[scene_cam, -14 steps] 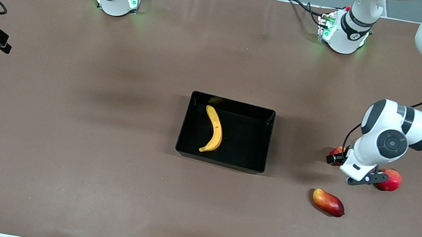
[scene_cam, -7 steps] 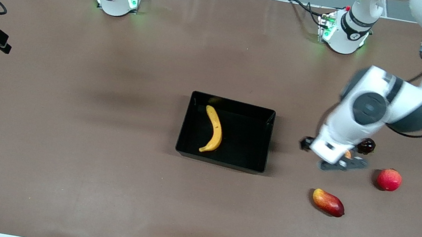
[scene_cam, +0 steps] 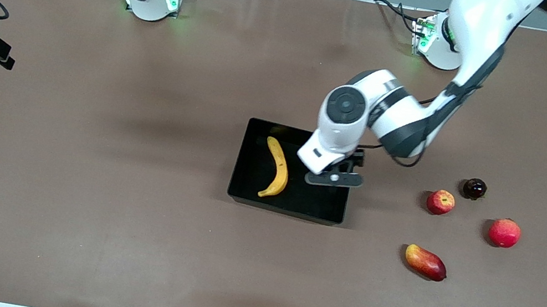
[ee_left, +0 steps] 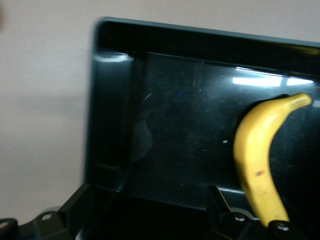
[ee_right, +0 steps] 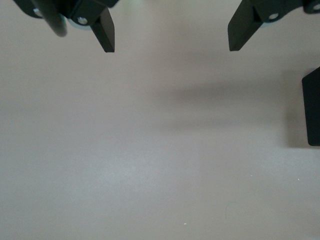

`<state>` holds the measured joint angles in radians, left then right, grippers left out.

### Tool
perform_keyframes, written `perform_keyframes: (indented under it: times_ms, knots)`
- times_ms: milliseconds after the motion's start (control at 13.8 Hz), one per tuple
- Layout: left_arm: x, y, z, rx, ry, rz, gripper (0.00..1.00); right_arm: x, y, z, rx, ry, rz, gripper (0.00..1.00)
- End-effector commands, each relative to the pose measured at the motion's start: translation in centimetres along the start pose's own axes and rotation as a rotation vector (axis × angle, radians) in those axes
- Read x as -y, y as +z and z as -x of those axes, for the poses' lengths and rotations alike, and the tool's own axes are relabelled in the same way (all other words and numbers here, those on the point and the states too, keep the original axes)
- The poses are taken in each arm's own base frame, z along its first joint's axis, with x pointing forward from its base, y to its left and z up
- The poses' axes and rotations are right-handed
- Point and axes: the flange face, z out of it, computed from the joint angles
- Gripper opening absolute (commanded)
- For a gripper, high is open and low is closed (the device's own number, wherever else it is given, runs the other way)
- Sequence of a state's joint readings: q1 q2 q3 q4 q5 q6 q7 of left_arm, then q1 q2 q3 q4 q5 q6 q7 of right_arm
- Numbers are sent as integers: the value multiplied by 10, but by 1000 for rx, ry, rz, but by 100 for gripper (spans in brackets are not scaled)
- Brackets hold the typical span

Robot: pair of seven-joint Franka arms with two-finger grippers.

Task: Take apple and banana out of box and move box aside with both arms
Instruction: 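Move the left gripper back into the tray and grasp the banana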

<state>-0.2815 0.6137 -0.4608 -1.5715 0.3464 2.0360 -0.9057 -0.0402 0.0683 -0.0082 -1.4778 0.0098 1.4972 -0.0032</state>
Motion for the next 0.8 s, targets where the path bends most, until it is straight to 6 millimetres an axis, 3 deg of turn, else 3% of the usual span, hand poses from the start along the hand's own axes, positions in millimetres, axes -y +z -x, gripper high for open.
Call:
perform_keyframes:
  times_ms: [0,290,434,724]
  knots:
    - [-39,17,-16,-21,6,38,100,-2,2,-3,11,-5,6,100]
    - [-61,51,-12,-59,38,98,100,-2,3,-4,12,-5,6,100]
    - [-72,64,-7,-68,52,123,100,-1,14,-10,31,-8,6,100]
    - [-82,101,0,-86,72,112,100,2,20,-13,42,-13,13,100]
